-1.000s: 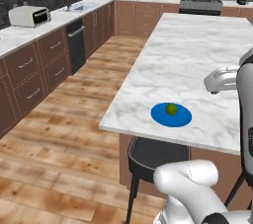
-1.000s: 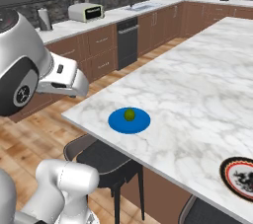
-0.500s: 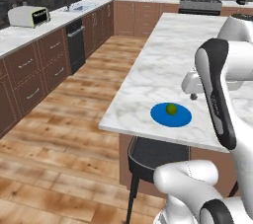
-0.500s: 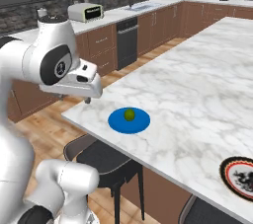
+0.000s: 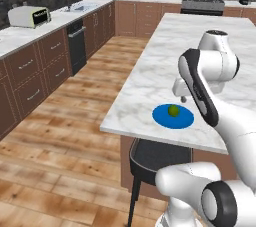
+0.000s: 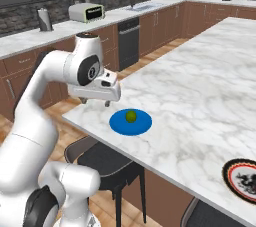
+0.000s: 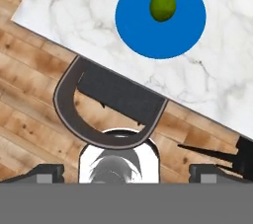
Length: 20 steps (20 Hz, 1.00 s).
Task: Transport the steak and lime to the fridge. Place the steak on the rack containing meat and place the lime on the rack containing the vegetable, ensuring meats and vegetables are on different racks.
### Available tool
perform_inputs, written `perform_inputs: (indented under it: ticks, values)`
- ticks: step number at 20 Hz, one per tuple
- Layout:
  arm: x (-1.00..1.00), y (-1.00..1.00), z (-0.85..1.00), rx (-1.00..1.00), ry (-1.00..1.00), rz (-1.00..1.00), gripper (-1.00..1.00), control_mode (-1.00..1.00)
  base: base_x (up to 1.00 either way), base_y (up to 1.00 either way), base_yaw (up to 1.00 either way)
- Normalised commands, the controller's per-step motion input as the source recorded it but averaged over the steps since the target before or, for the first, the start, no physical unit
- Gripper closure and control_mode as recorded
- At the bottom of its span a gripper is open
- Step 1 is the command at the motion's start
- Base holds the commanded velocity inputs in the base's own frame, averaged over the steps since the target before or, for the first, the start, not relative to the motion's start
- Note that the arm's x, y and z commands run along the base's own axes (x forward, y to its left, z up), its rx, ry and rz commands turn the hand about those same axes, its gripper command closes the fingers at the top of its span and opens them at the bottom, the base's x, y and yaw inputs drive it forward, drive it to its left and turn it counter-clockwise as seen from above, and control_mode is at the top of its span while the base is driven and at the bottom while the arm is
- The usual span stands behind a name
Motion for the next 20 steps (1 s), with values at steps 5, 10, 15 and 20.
perform_inputs:
  ticks: [5, 10, 15, 20]
  values:
    - [0.71, -0.27, -0.52, 0.0, 0.07, 0.0, -1.0, -1.0, 0.0, 0.0, 0.0]
    - [0.48, -0.26, -0.32, 0.0, 0.12, 0.0, -1.0, -1.0, 0.0, 0.0, 0.0]
    - [0.42, -0.16, -0.44, 0.0, 0.1, 0.04, -1.0, -1.0, 0.0, 0.0, 0.0]
    - [0.6, -0.05, -0.49, 0.0, 0.05, 0.04, -1.0, -1.0, 0.0, 0.0, 0.0]
